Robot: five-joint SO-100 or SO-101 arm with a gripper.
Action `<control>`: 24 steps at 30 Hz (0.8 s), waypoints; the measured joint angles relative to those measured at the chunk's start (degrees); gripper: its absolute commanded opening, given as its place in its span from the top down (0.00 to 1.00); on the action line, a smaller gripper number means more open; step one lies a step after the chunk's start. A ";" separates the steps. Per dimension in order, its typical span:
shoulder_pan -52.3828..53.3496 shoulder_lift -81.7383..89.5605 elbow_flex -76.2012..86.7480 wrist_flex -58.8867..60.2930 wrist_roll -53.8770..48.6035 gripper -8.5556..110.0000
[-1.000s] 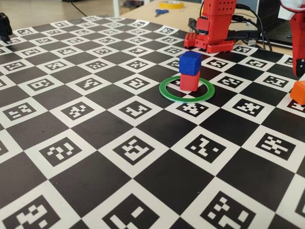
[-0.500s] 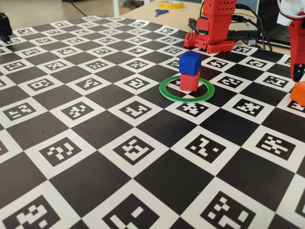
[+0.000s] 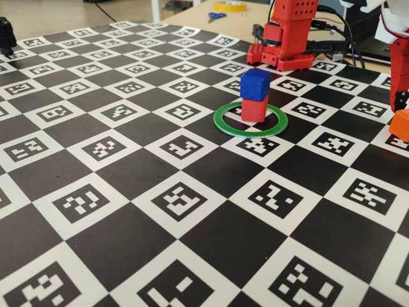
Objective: Grab the red cube then put it in the green circle then put the blue cube on top and finally the orange cube on top
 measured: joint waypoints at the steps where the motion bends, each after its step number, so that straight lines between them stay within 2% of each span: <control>1: 0.00 0.00 0.00 0.00 0.00 0.57; 17: 2.11 -0.35 0.00 0.00 0.00 0.62; 24: 2.02 -0.35 0.00 0.00 -0.62 0.73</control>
